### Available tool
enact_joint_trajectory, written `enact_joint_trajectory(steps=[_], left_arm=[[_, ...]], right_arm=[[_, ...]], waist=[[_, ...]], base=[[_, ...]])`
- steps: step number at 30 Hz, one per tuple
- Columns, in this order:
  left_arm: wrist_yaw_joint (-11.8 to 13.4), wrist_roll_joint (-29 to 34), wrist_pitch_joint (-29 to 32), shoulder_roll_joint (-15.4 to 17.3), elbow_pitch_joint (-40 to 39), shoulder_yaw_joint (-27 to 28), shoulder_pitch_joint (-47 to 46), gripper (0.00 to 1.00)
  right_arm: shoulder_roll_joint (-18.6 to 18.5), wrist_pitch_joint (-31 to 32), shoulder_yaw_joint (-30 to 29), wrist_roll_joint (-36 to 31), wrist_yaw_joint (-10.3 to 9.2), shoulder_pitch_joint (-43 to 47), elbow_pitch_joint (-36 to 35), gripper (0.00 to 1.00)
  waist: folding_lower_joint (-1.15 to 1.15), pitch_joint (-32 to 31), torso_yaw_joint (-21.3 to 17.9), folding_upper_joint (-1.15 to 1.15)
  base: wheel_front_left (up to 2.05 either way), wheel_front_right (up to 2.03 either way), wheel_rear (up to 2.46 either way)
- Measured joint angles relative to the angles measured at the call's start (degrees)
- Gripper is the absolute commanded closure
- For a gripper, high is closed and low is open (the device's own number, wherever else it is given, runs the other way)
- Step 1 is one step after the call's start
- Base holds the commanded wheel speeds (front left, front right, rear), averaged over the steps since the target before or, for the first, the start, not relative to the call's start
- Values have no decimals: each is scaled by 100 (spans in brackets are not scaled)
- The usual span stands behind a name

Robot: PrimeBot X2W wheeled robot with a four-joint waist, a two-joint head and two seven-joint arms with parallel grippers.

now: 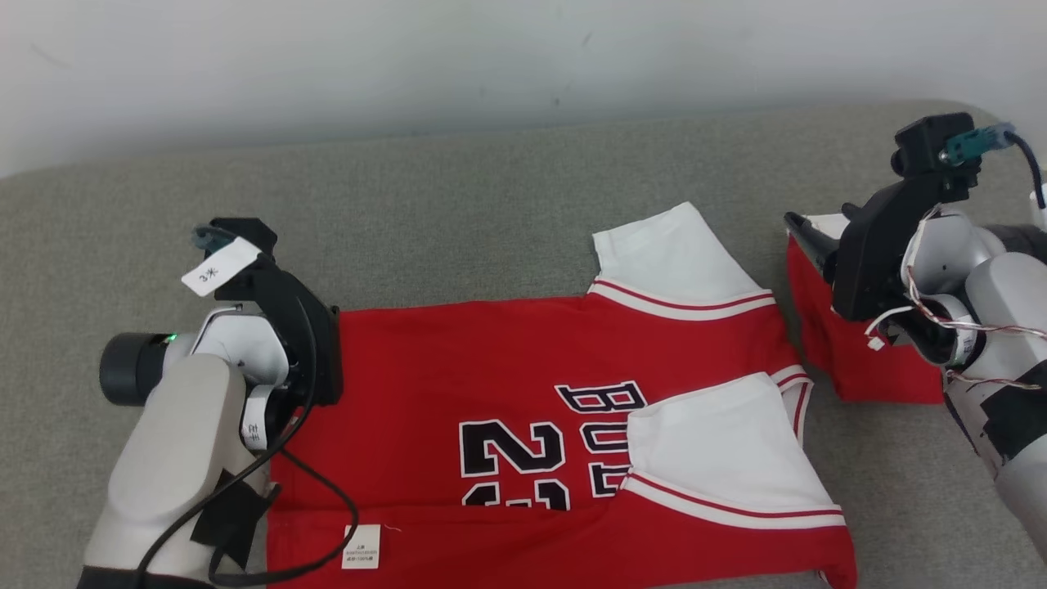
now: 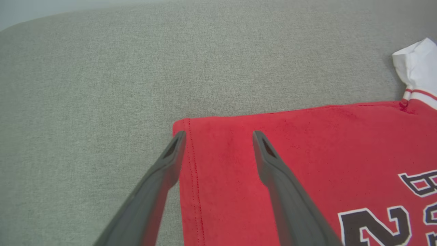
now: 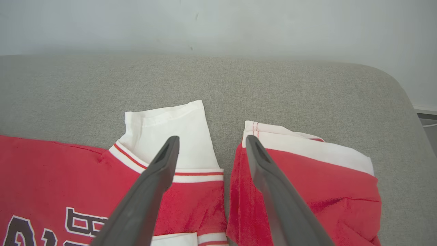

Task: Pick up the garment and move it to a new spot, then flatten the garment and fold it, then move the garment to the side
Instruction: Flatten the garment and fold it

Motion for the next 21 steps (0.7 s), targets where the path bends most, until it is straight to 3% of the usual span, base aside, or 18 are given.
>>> enact_joint_trajectory(steps=[9, 21], left_arm=[[70, 172, 368, -182, 360, -234, -860, 0], [0, 123, 256, -430, 1004, -338, -1269, 0]], right_arm=[[-282, 190, -141, -105, -105, -554, 182, 0], [-218, 199, 24, -271, -78, -962, 792, 0]], waist=[[0, 730, 403, 0], [0, 1273, 1024, 1]], base=[[0, 0, 0], [0, 0, 0]])
